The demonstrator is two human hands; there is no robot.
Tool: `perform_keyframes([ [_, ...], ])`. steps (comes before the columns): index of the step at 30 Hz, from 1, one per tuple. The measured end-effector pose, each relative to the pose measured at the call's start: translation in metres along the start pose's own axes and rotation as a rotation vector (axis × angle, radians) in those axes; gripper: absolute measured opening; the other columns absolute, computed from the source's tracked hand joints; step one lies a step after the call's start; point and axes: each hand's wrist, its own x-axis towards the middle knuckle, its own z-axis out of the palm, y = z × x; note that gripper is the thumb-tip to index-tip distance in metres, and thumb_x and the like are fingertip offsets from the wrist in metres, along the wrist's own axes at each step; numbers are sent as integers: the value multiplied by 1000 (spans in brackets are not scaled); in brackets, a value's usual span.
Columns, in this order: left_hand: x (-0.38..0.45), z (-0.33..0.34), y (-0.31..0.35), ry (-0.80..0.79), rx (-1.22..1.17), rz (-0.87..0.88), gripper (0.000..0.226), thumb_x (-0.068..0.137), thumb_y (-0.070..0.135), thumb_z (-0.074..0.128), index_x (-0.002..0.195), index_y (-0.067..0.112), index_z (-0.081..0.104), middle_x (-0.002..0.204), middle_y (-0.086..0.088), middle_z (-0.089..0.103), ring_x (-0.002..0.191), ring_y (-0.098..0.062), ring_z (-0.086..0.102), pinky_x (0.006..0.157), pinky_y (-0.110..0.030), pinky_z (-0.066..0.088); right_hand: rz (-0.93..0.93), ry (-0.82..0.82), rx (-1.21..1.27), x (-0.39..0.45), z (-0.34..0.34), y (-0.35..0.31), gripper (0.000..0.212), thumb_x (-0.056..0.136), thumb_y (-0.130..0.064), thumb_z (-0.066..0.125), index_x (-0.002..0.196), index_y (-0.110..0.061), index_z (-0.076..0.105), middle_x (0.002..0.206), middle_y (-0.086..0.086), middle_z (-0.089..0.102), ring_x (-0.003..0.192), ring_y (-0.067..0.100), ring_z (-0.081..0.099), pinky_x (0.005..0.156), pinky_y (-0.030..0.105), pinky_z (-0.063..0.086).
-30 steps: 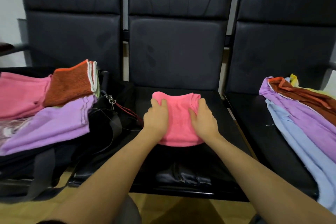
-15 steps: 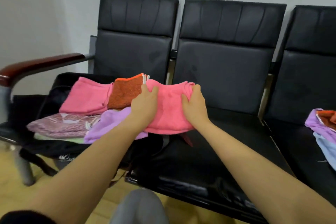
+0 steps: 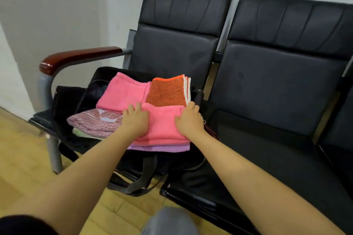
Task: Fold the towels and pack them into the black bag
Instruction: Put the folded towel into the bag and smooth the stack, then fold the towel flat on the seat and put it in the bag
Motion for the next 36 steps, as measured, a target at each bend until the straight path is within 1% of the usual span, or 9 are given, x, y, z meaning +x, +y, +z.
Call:
perform_keyframes([
  [4, 14, 6, 9, -43, -269, 206, 50, 88, 22, 30, 131, 10, 52, 141, -14, 42, 129, -30, 39, 105, -40, 34, -367, 58, -327, 2, -1, 15, 71, 91, -15, 44, 152, -23, 10, 160, -3, 5, 143, 22, 13, 111, 44, 16],
  [6, 21, 12, 7, -181, -351, 156, 63, 87, 35, 18, 139, 10, 45, 148, -13, 36, 137, -28, 31, 112, -40, 25, -453, -88, -460, 8, -4, 20, 56, 97, -19, 35, 151, -23, 20, 160, -6, 6, 146, 16, 4, 114, 48, 4],
  [8, 22, 22, 6, -344, -266, 108, 62, 94, 42, 12, 149, 16, 25, 158, -5, 16, 145, -25, 12, 118, -43, 9, -381, -254, -505, 13, -2, 26, 50, 101, -28, 22, 150, -21, 25, 160, -5, 11, 146, 14, 6, 115, 51, 0],
  [12, 19, 19, 11, -358, -241, 101, 54, 101, 38, 12, 152, 23, 15, 160, -2, 5, 147, -22, 3, 117, -46, 4, -309, -334, -466, 16, 5, 35, 51, 101, -32, 16, 149, -17, 27, 158, -3, 19, 144, 12, 17, 114, 52, 11],
  [16, 10, 4, 20, -194, -315, 73, 46, 100, 33, 24, 135, 14, 47, 146, -12, 41, 133, -28, 37, 110, -42, 26, -237, -214, -241, 9, -3, 36, 42, 101, -33, 25, 131, -18, 49, 137, 0, 50, 126, 18, 44, 104, 41, 20],
  [19, 0, -10, 38, 18, -366, 51, 37, 97, 29, 35, 123, 11, 56, 129, -16, 56, 119, -32, 49, 99, -37, 34, -195, -49, -58, 0, -17, 48, 35, 101, -34, 30, 120, -20, 55, 123, -2, 56, 115, 18, 50, 89, 34, 19],
  [24, -13, -31, 95, 181, -466, 232, 30, 91, 18, 45, 116, 11, 60, 119, -12, 59, 110, -34, 52, 92, -40, 40, -81, 26, 82, -17, -52, 95, 29, 101, -31, 38, 118, -18, 57, 119, -1, 55, 108, 18, 54, 102, 38, 32],
  [31, -42, -43, 217, -17, -679, 470, 28, 93, 15, 46, 115, 13, 63, 120, -6, 60, 109, -25, 57, 97, -39, 44, 68, 141, 113, -59, -131, 198, 28, 100, -28, 40, 104, -10, 62, 105, 3, 60, 95, 19, 57, 87, 39, 48],
  [36, -70, -44, 321, -135, -788, 591, 26, 96, 17, 44, 113, 15, 63, 113, -2, 61, 96, -19, 61, 86, -34, 50, 200, 221, 64, -95, -188, 285, 21, 97, -22, 44, 102, -15, 64, 100, 2, 64, 87, 19, 59, 81, 41, 52],
])
